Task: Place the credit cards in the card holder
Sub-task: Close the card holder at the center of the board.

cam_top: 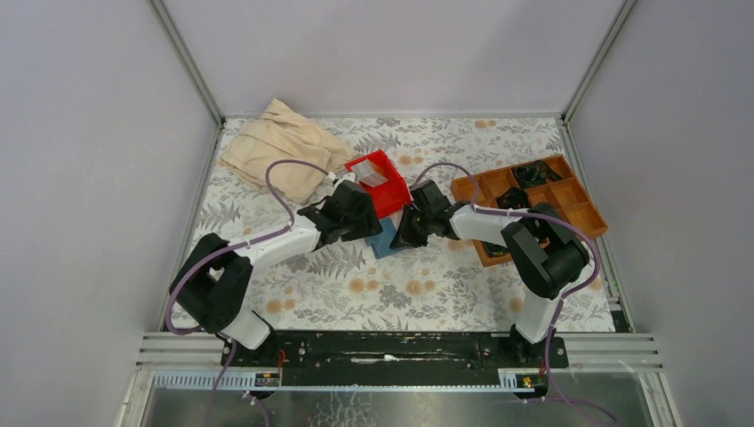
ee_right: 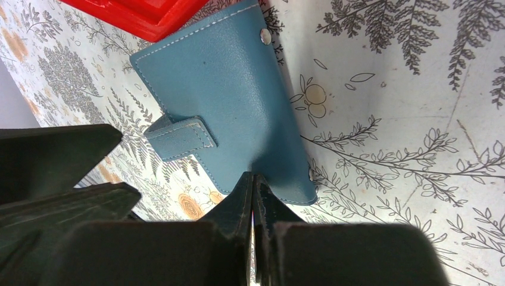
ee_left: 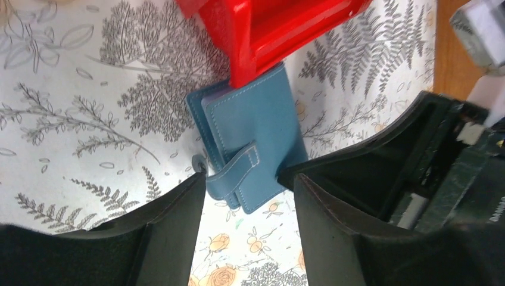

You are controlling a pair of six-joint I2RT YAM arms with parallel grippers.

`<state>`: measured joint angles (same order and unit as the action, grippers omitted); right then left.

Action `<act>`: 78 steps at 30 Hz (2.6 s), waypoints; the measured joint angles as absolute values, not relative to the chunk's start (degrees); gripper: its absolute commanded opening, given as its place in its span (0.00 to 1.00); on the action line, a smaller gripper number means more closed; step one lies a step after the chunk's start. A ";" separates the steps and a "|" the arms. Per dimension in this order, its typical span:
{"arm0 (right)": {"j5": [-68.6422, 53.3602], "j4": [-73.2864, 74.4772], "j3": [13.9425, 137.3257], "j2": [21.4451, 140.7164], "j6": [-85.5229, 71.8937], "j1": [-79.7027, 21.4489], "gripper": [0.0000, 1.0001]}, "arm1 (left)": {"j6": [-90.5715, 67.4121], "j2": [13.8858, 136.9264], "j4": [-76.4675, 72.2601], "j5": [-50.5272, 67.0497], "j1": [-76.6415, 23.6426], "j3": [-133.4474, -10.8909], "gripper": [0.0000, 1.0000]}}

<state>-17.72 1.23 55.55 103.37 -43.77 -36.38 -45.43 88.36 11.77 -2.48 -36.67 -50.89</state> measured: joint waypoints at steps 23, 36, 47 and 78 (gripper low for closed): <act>-18.06 1.34 55.72 103.61 -43.75 -36.38 0.07 | -41.47 99.48 11.92 -7.92 -40.88 -55.66 0.37; -15.44 6.42 56.12 99.98 -39.77 -36.45 0.37 | -44.10 99.61 10.63 -9.89 -41.80 -54.70 0.34; -14.76 5.13 54.81 97.78 -37.78 -34.04 0.49 | -44.45 98.37 6.26 -9.63 -41.82 -50.98 0.33; -35.16 -50.63 35.07 110.59 -52.01 -26.96 0.51 | -42.37 100.12 -3.88 -2.92 -39.53 -46.68 0.09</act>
